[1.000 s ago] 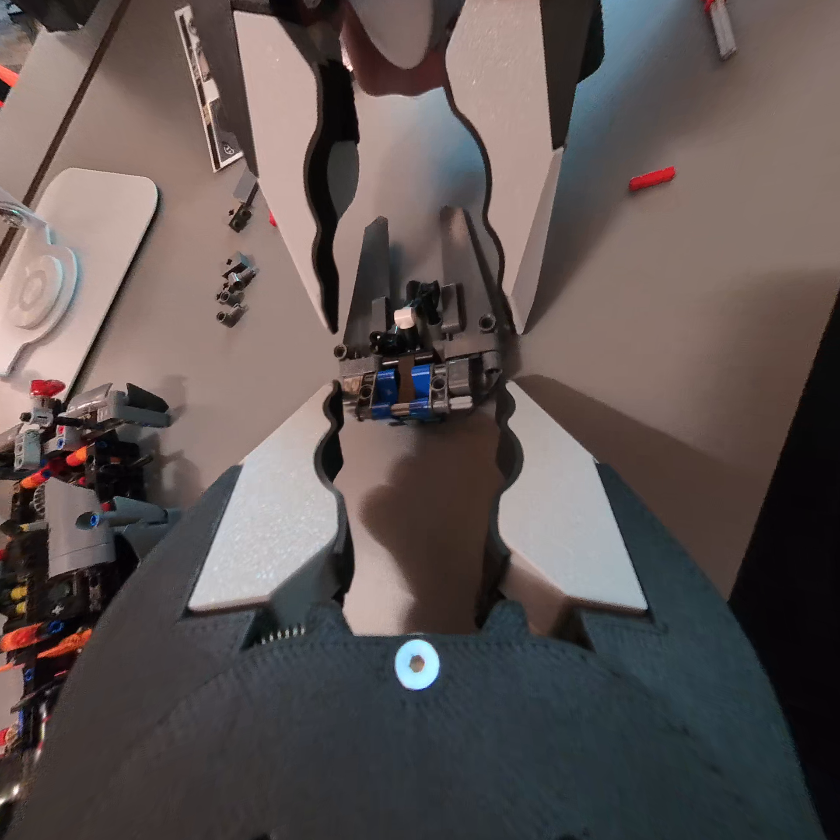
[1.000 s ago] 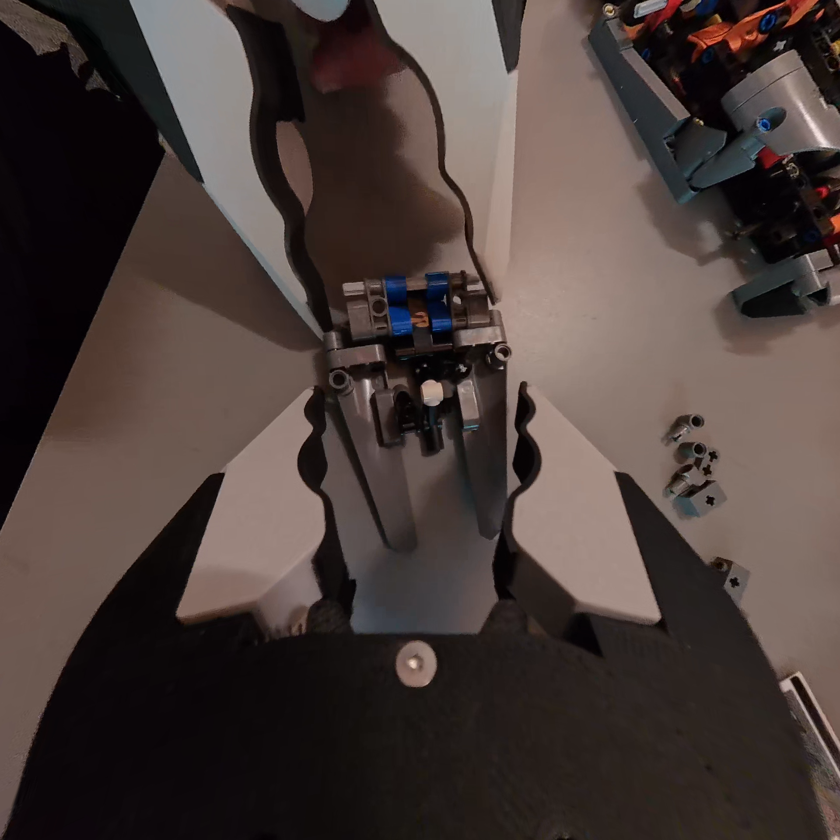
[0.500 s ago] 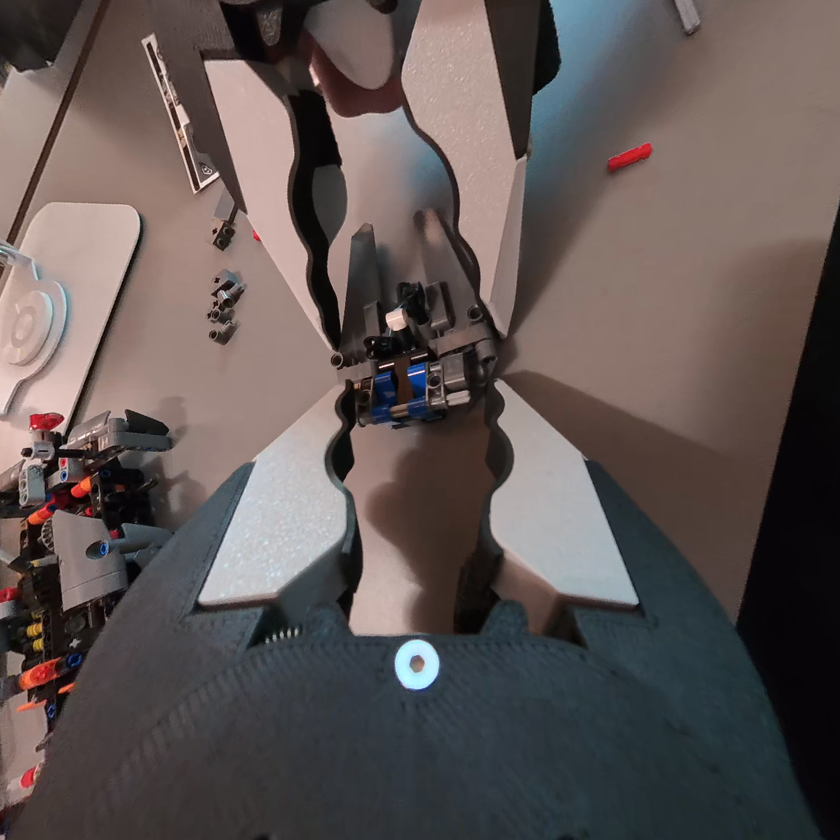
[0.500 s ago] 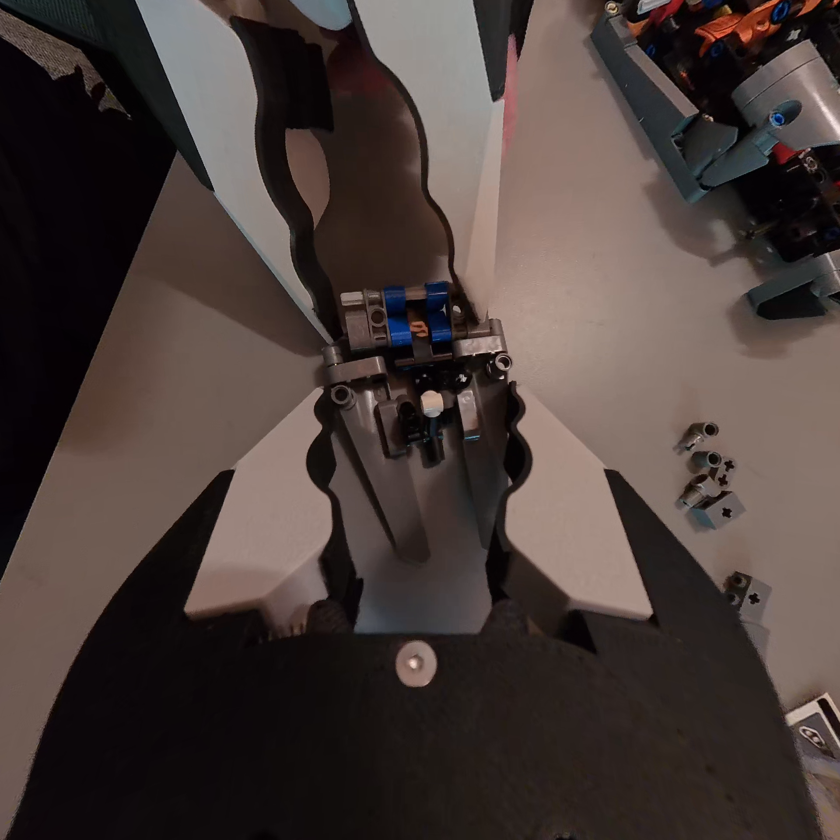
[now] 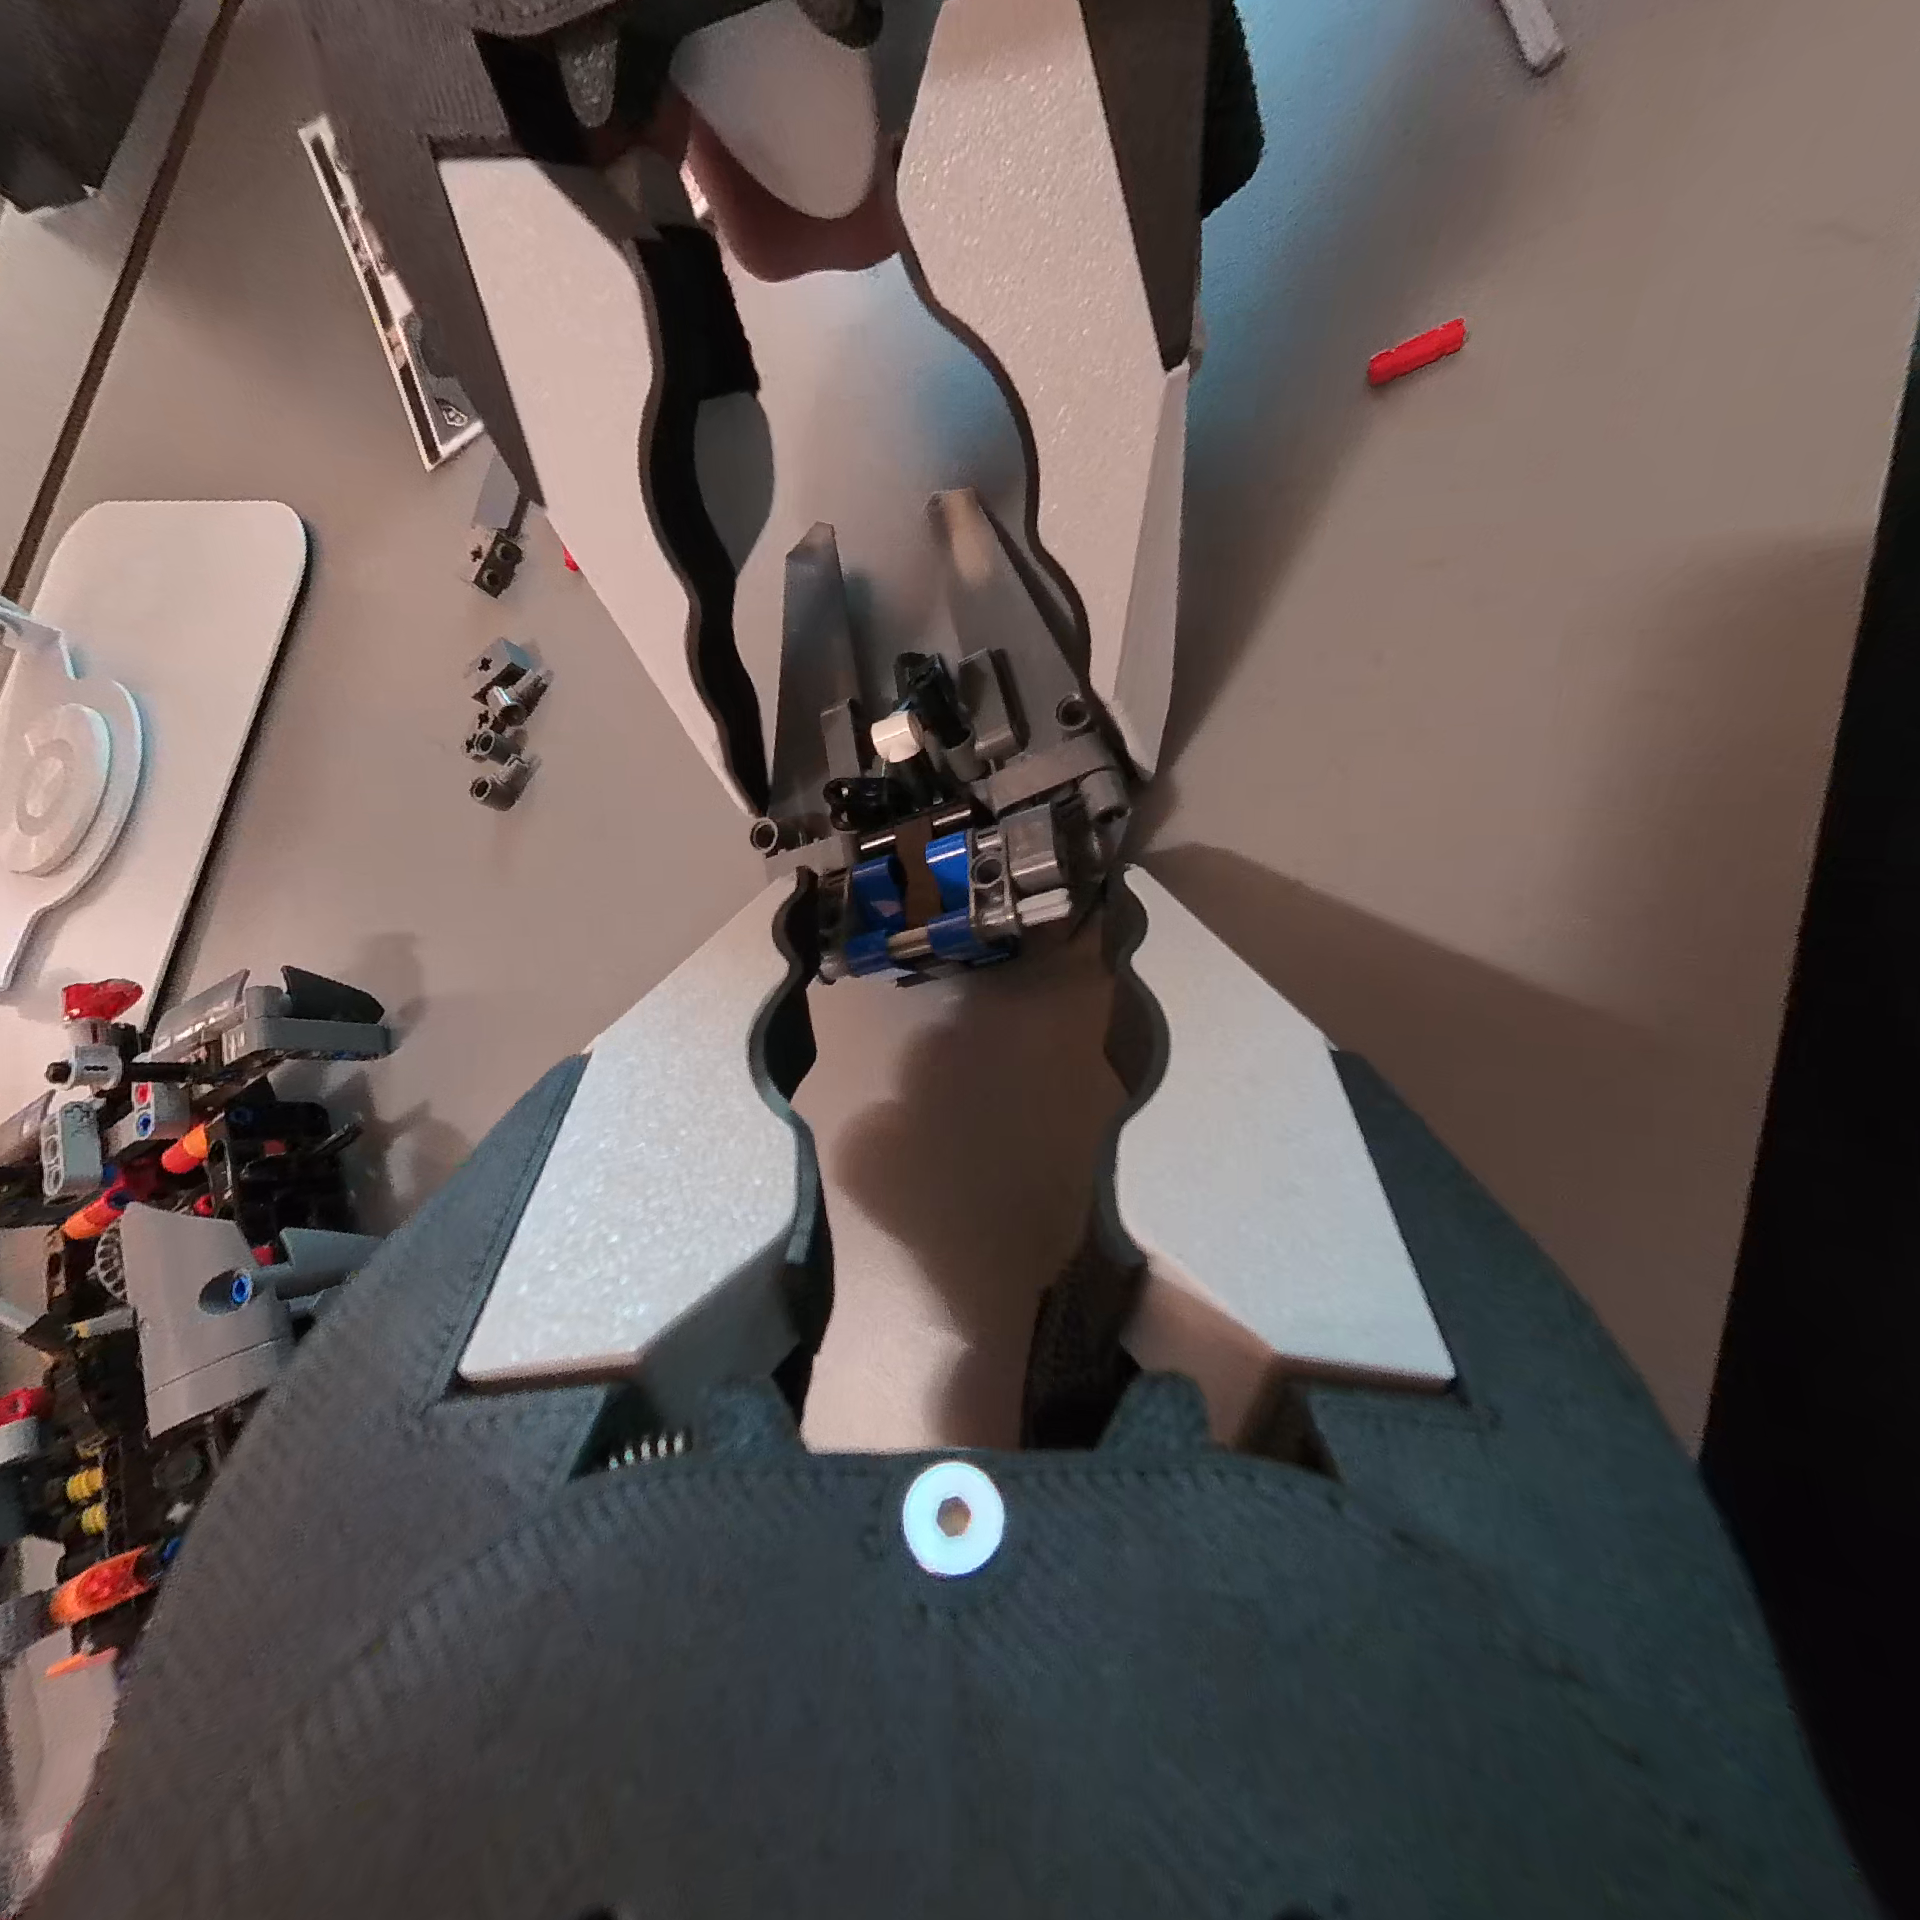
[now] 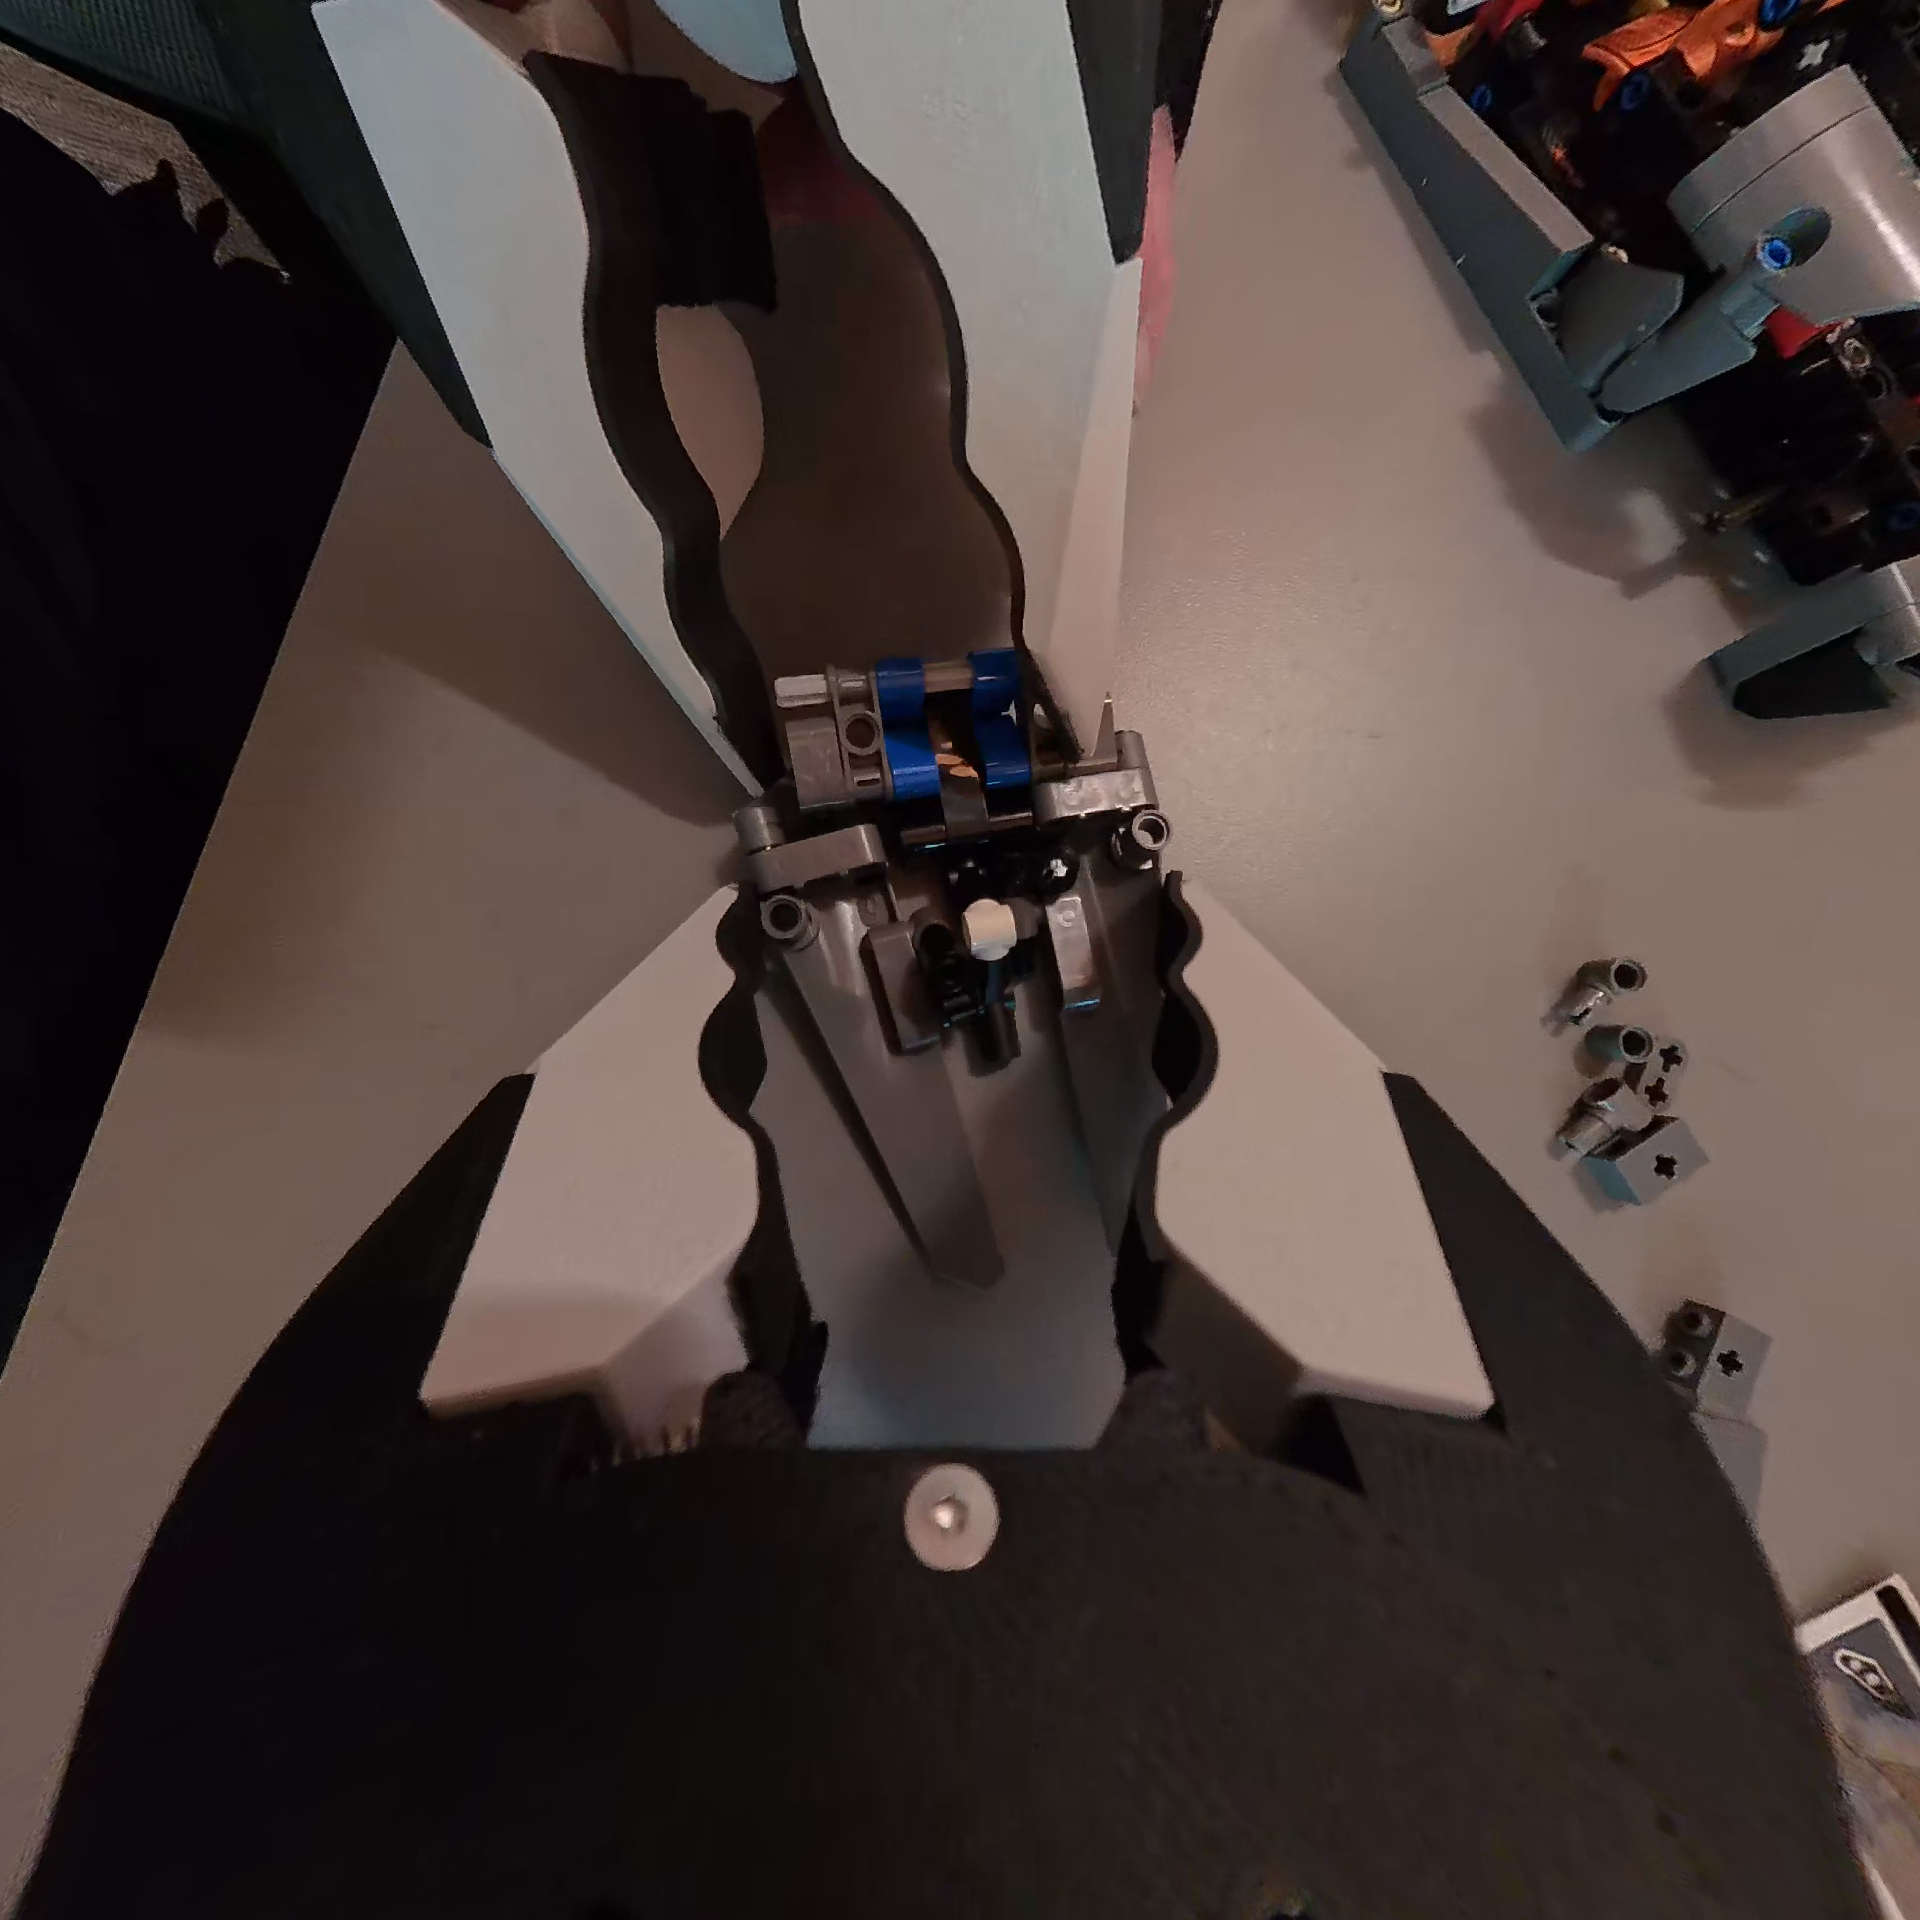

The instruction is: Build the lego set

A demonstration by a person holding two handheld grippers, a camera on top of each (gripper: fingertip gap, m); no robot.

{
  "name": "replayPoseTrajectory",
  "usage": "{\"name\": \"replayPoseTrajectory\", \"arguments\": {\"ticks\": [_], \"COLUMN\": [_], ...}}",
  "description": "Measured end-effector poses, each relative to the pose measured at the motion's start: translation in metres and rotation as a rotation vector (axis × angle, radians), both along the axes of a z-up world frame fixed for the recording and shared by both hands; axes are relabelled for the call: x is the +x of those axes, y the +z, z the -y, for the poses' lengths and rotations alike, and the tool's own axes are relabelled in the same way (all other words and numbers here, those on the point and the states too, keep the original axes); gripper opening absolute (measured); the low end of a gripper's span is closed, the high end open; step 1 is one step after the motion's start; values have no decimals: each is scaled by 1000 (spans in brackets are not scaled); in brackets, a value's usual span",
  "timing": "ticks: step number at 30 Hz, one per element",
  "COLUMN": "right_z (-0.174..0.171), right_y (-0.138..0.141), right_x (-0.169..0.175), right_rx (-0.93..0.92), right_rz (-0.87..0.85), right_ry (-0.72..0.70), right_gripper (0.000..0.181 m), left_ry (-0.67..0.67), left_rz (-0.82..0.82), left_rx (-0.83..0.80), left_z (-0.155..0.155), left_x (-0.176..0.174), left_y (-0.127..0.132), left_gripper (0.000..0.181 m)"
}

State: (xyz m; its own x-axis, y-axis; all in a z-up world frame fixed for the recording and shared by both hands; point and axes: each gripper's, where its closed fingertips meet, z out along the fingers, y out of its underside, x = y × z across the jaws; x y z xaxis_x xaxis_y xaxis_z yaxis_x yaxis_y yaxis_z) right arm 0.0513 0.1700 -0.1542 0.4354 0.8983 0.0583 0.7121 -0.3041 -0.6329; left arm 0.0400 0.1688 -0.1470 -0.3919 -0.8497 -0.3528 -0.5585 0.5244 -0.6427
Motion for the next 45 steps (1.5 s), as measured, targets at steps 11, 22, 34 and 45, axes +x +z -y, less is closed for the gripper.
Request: {"name": "replayPoseTrajectory", "arguments": {"ticks": [11, 22, 34, 45], "right_z": [-8, -6, -7, -8], "right_y": [2, 1, 0, -1], "right_x": [-13, -11, -10, -10], "right_rx": [14, 0, -14, -17], "right_rz": [52, 40, 31, 24], "right_ry": [22, 27, 10, -6], "right_gripper": [84, 78, 77, 75], "left_ry": [-24, -43, -51, -50], "left_rz": [4, 21, 27, 34], "left_rx": [22, 18, -12, -10], "left_z": [1, 1, 1, 0], "left_x": [-1, 0, 0, 1], "left_y": [0, 0, -1, -1], "left_gripper": [47, 46, 46, 43]}}
